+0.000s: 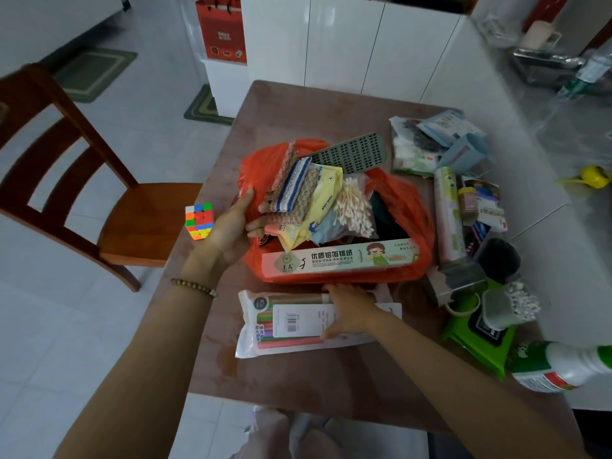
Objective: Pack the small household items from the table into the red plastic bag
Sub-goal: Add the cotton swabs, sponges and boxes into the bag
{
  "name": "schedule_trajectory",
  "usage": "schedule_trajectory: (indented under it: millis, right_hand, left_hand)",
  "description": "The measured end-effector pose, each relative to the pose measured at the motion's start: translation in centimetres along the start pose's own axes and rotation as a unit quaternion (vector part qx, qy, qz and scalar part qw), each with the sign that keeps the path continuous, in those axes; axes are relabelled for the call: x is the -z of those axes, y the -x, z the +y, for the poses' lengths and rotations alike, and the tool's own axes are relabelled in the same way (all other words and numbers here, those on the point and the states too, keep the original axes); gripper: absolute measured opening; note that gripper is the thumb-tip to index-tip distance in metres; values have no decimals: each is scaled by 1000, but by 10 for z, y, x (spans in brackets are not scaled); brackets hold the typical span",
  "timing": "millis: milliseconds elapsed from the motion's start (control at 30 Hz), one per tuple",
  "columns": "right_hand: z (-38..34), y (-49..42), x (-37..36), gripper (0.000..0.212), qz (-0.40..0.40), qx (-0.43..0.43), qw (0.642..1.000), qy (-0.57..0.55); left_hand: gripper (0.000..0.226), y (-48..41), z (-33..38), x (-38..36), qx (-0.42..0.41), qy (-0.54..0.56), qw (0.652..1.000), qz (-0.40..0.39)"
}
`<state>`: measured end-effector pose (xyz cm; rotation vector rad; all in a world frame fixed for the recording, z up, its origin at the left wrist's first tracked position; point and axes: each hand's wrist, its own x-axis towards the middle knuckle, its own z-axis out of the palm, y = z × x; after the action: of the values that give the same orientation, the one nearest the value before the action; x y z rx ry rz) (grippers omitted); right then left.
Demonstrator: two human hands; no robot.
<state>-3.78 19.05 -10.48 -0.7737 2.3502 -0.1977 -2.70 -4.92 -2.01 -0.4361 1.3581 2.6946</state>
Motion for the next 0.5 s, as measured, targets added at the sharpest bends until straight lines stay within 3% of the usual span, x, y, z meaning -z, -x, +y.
schedule_trajectory:
  millis: [100, 200, 400, 500]
  right_hand:
    - [-6, 6, 6, 64, -2, 36, 998, 50]
    - [-5, 17, 15, 58, -23, 63, 997, 32]
    - [-5, 64, 106, 82, 39, 70, 982, -172]
    - [-12, 78, 165, 64, 99, 90, 954, -268]
  left_hand:
    - [32, 0, 4, -2, -7, -15, 1000, -2]
    - [35, -1, 12, -4, -13, -29, 999, -9]
    - [40, -9, 62, -14, -29, -54, 998, 0]
    - [35, -18, 87, -20, -26, -46, 998, 21]
